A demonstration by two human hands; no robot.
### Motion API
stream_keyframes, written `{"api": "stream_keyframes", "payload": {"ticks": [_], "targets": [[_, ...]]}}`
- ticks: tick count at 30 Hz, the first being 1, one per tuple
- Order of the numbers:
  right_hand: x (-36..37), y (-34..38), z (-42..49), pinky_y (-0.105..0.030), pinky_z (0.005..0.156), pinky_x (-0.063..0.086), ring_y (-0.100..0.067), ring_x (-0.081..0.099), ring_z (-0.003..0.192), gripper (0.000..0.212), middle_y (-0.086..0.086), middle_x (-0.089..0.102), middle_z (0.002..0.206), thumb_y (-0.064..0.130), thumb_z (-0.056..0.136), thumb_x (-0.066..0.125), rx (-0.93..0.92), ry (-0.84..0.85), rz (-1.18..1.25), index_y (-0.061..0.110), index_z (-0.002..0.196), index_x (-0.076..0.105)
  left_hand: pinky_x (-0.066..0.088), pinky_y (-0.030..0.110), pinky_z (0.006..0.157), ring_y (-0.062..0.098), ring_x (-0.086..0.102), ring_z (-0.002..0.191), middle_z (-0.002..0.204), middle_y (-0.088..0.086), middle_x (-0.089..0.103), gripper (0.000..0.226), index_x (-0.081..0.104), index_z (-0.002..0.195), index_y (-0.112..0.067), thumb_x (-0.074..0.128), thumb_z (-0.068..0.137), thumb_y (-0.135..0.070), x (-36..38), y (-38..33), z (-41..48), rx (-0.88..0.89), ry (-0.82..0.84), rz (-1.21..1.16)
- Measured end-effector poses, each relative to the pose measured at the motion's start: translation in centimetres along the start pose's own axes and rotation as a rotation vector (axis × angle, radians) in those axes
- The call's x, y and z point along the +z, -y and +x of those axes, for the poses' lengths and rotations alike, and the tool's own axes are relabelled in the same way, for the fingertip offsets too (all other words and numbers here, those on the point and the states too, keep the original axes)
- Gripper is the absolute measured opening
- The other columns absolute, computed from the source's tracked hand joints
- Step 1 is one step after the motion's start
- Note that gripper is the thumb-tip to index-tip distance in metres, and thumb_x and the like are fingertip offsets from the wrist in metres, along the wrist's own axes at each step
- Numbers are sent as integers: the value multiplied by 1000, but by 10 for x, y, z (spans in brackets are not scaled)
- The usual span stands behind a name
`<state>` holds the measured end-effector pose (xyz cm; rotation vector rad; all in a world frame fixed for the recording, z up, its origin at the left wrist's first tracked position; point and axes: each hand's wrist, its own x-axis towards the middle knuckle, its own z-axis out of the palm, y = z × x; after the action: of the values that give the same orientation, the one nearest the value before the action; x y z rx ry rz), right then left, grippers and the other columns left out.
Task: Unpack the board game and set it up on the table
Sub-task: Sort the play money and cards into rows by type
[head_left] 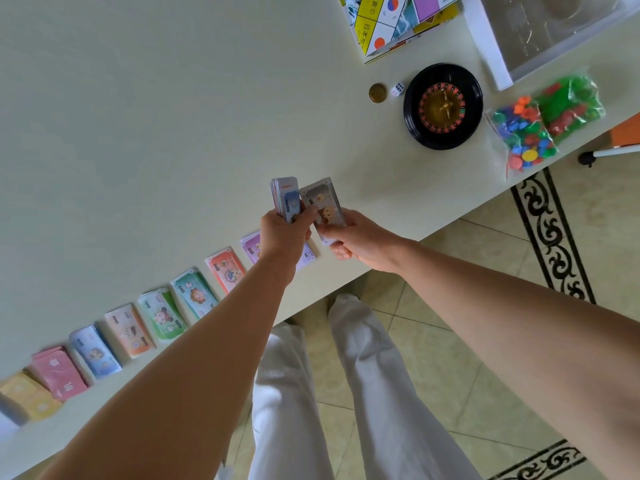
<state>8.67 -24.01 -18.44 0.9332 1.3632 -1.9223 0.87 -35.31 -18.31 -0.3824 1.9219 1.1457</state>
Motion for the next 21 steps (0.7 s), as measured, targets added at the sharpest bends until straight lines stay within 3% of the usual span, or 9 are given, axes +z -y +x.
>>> {"api": "stream_keyframes", "payload": {"ticks": [4, 8, 12, 16, 18, 21], "targets": [[2, 0, -1, -23, 52, 28, -10, 37, 54, 14, 0, 51, 73, 27, 92, 59, -3, -282, -132, 15, 91, 53, 38, 14, 40, 12, 47, 48, 60, 3, 55, 24, 55, 69, -14, 71, 86, -20, -7, 3, 0, -2, -36, 43], [-4, -6, -3, -21, 68, 45, -11, 60, 78, 5, -4, 68, 86, 17, 87, 66, -134, -468, -96, 13, 85, 63, 41, 13, 42, 11, 50, 50, 63, 2, 58, 22, 55, 71, -16, 71, 85, -20, -10, 5, -2, -23, -36, 39], [-7, -13, 4, -25, 68, 48, -13, 63, 77, 9, -2, 70, 82, 15, 84, 70, -103, -505, -147, 17, 77, 65, 44, 23, 52, 13, 49, 52, 63, 2, 57, 16, 58, 74, -17, 67, 87, -19, -11, 12, -1, -40, -44, 9], [-4, -23, 19, -32, 71, 53, -16, 61, 66, 12, 5, 62, 64, 16, 83, 68, -68, -649, -358, 17, 72, 64, 42, 27, 55, 13, 44, 48, 61, 2, 53, 15, 58, 75, -12, 64, 88, -17, -22, 18, -1, -107, -38, -121], [3, -24, 24, -31, 69, 51, -22, 65, 74, 8, 1, 64, 67, 16, 83, 64, -79, -724, -500, 13, 75, 64, 41, 26, 56, 13, 44, 50, 60, 1, 54, 9, 63, 82, -10, 59, 89, -12, -28, 20, -3, -122, 21, -189], [14, -21, 27, -25, 64, 37, -25, 62, 82, 9, -7, 68, 85, 16, 87, 57, -64, -788, -676, 11, 80, 59, 38, 25, 54, 15, 45, 52, 63, 3, 53, 20, 66, 93, -8, 47, 89, -5, -38, 22, -6, -135, 108, -265]]}}
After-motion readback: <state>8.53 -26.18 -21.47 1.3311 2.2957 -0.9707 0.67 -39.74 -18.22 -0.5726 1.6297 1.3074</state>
